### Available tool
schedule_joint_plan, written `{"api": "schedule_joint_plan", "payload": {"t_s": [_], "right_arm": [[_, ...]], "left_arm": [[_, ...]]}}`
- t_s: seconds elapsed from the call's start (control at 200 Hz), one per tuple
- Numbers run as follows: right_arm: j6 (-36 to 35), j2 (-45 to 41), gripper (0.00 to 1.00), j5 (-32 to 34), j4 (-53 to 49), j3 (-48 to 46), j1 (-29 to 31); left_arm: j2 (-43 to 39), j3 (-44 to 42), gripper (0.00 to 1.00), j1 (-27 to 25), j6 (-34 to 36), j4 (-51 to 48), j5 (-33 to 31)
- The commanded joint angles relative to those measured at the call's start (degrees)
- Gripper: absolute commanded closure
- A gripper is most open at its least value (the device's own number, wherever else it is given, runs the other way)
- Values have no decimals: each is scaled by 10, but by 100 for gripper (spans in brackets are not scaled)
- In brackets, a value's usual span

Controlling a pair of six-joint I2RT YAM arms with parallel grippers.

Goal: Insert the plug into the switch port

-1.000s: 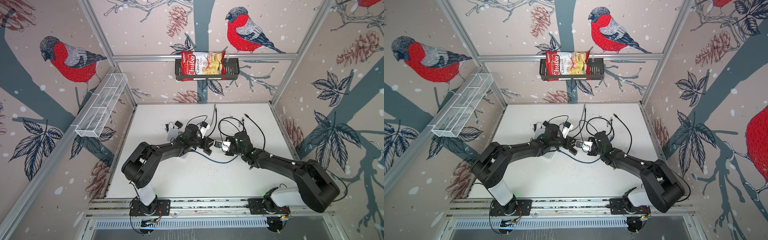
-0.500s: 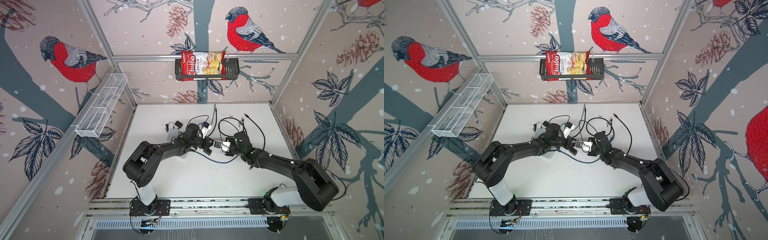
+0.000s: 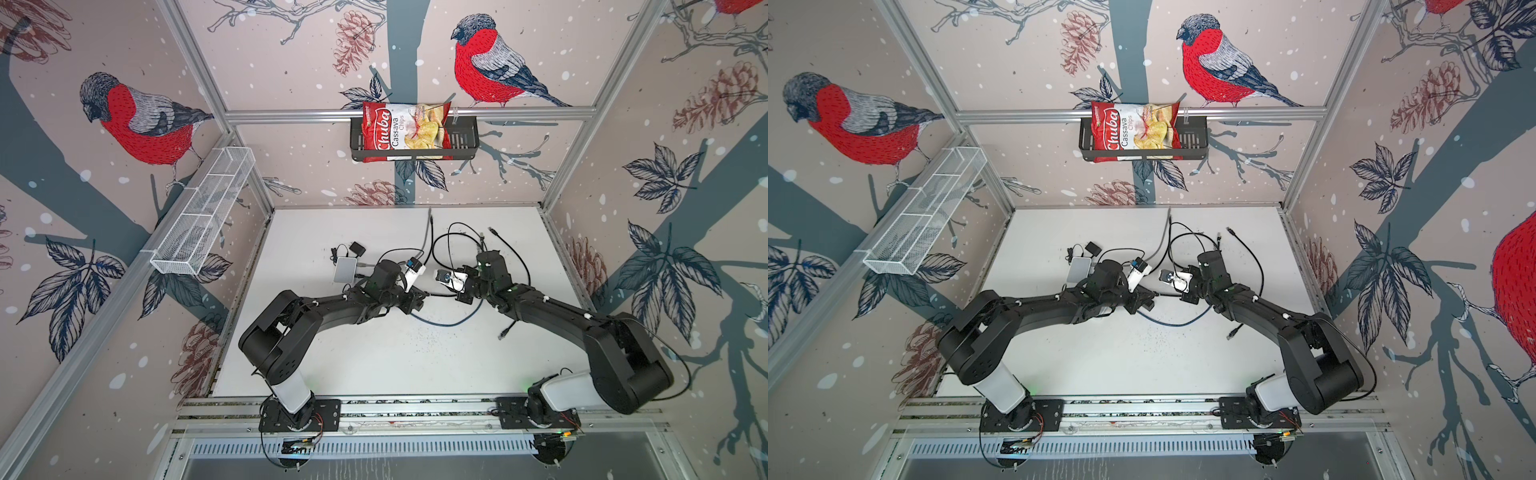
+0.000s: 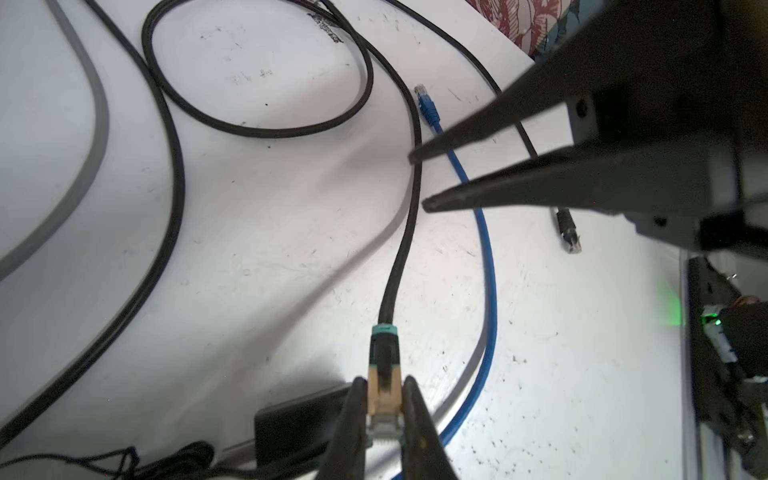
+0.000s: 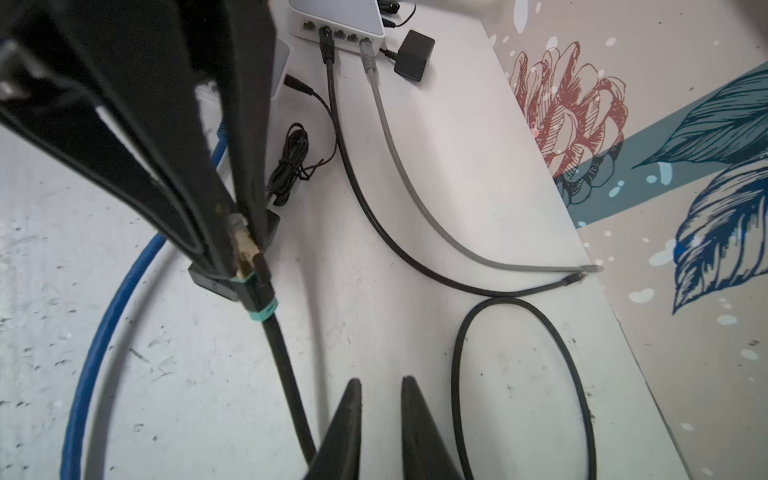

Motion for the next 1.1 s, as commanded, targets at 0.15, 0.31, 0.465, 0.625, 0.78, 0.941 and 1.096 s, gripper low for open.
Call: {"api": "schedule_joint_plan", "payload": {"t_s": [0.15, 0.31, 0.465, 0.625, 0.78, 0.941, 1.096], "right_arm": [[-37, 38, 77, -112, -75, 20, -18], [-47, 61, 74, -154, -76, 28, -28], [-66, 88, 71, -190, -113, 59, -32], [-81, 97, 65, -200, -125, 69, -27], [-92, 92, 63, -202, -131, 69, -18], [-96, 82, 62, -205, -127, 65, -2], [-99, 82, 62, -209, -138, 72, 18]], "left_arm": [[-29, -46, 95, -28, 146, 73, -85], [-51, -91, 95, -30, 190, 124, -80], [-67, -151, 100, -31, 221, 233, -69], [-72, -191, 100, -32, 270, 309, -36], [-67, -242, 100, -35, 293, 437, -38], [-57, -243, 100, -35, 304, 450, -36], [-59, -243, 100, -35, 308, 452, -36]]}}
